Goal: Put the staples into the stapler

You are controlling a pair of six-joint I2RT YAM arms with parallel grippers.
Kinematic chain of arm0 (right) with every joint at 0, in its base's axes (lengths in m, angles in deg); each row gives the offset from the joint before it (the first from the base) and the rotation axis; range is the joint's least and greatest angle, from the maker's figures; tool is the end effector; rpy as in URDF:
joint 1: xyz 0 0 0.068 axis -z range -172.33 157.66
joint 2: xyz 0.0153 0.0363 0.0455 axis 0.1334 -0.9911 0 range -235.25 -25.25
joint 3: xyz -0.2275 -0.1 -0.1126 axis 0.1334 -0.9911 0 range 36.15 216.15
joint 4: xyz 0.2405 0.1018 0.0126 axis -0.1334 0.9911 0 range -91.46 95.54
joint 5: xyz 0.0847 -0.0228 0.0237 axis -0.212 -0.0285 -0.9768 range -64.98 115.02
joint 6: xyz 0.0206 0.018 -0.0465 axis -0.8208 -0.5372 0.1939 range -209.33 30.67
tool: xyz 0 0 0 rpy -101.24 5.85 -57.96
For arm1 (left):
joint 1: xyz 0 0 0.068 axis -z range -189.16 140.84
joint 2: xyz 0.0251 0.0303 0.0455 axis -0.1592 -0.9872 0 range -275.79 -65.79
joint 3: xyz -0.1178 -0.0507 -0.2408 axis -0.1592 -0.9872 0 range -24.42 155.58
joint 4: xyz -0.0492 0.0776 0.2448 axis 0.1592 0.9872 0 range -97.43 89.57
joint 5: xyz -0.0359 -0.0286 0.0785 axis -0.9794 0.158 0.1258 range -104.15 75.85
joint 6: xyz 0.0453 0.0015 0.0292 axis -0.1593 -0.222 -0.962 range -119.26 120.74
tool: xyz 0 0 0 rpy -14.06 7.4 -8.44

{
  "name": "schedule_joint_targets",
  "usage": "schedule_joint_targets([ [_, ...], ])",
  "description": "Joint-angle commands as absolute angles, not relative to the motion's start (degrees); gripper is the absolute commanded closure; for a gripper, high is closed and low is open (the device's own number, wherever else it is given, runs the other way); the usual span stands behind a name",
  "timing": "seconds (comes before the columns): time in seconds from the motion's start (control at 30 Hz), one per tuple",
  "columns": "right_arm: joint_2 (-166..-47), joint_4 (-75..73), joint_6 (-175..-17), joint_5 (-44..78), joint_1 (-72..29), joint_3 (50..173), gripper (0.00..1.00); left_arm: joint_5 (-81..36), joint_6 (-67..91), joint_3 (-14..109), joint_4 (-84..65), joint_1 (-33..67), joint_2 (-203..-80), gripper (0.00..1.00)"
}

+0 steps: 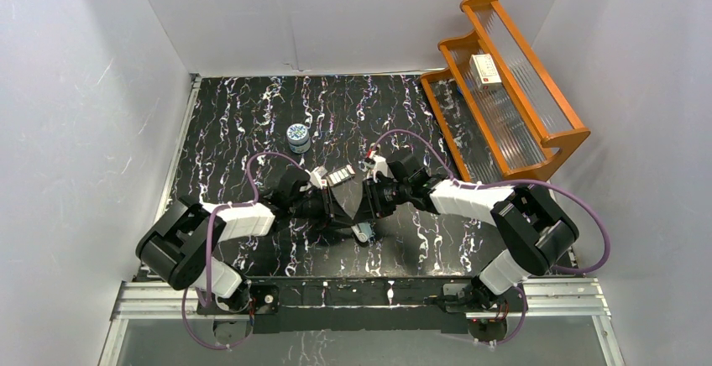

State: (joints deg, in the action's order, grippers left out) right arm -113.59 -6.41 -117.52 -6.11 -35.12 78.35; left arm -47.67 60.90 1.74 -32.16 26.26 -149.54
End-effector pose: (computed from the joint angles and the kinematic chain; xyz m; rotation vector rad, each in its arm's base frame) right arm 0.2105 0.2200 0.1735 -0.6249 2.4161 1.2137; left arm 0.2007 -0.1670 0.1450 -0.1330 2.4864 -1.4883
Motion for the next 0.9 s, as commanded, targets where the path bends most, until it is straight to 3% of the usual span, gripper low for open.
schedule_joint_targets([
  [0.0,-112.77,-9.62,-115.98,-10.33,-36.35,80.02,0.8,-49.81,58.17,3.7,-30.31,26.43,-148.87,0.87],
  [0.2,-113.39,-7.86,-114.03,-10.09,-37.06,81.77,0.8,-49.92,56.37,5.73,-24.0,26.39,-149.36,0.92],
  [0.37,-113.84,-7.48,-113.18,-9.72,-37.74,82.62,0.8,-51.16,56.28,6.72,-23.77,26.43,-150.6,0.83],
  [0.47,-113.84,-7.52,-112.74,-9.46,-38.15,82.9,0.81,-51.59,56.33,7.03,-23.78,26.43,-151.4,0.83],
  [0.6,-112.97,-6.6,-112.02,-7.91,-38.2,82.53,0.81,-52.2,55.72,7.3,-23.51,26.43,-151.88,1.0],
  [0.87,-105.64,-2.69,-109.93,0.11,-38.06,78.62,0.75,-49.32,53.73,6.86,-21.1,26.43,-149.0,1.0],
])
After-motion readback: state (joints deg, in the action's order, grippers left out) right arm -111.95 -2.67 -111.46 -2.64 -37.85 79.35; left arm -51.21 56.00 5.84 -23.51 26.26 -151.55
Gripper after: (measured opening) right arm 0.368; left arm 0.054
